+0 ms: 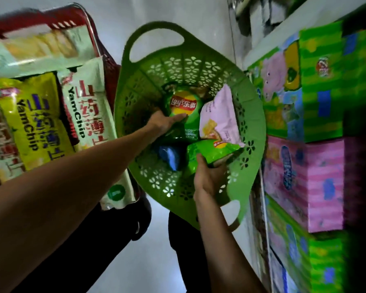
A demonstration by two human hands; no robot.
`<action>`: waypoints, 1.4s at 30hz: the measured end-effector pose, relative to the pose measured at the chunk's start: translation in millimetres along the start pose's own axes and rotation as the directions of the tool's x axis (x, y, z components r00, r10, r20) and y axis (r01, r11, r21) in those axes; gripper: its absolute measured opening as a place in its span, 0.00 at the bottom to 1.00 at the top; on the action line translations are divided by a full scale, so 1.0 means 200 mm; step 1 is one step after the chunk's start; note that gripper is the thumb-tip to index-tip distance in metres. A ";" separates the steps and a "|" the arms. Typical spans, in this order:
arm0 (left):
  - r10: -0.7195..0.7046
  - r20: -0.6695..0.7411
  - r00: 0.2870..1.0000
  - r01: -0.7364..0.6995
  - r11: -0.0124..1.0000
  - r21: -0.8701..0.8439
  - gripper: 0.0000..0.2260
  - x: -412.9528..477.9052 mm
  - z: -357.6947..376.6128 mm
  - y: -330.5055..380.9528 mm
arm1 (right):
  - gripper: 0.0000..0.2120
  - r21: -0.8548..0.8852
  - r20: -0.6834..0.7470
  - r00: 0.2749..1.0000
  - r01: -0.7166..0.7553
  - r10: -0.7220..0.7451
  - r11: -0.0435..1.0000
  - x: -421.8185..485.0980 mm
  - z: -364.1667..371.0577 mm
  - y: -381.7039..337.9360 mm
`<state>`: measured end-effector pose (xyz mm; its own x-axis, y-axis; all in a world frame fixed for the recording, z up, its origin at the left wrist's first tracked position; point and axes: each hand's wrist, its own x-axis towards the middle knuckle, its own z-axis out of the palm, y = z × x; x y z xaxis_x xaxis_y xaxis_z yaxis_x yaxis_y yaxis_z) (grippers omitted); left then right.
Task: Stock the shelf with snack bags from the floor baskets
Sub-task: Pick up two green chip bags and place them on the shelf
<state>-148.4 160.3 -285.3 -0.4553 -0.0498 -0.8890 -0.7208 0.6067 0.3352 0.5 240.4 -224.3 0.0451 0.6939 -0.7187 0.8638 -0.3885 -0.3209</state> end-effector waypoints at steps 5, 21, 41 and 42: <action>-0.135 0.191 0.972 0.166 0.974 -0.154 0.27 0.02 -0.02 0.07 | 0.17 -0.109 0.027 1.000 -0.002 0.004 0.994 0.05 -0.03 0.03; 0.312 -0.019 0.950 -0.313 0.949 -0.027 0.32 -0.39 -0.21 -0.01 | 0.11 0.453 0.241 0.958 -0.251 0.154 0.856 -0.20 -0.25 -0.58; 0.328 0.020 0.944 -0.319 0.930 -0.183 0.35 -0.30 -0.28 -0.04 | 0.56 -0.441 0.455 0.830 0.525 -0.323 0.728 0.24 -0.19 -0.38; 0.329 0.022 0.944 -0.319 0.928 -0.194 0.34 -0.30 -0.28 -0.04 | 0.54 -0.475 0.445 0.818 0.561 -0.365 0.678 0.23 -0.19 -0.38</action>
<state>-144.5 113.9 -217.4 -0.6555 0.1704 -0.7357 -0.6248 0.4248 0.6551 -43.6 324.0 -210.3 -0.5018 0.4390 -0.7453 0.8492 0.4138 -0.3281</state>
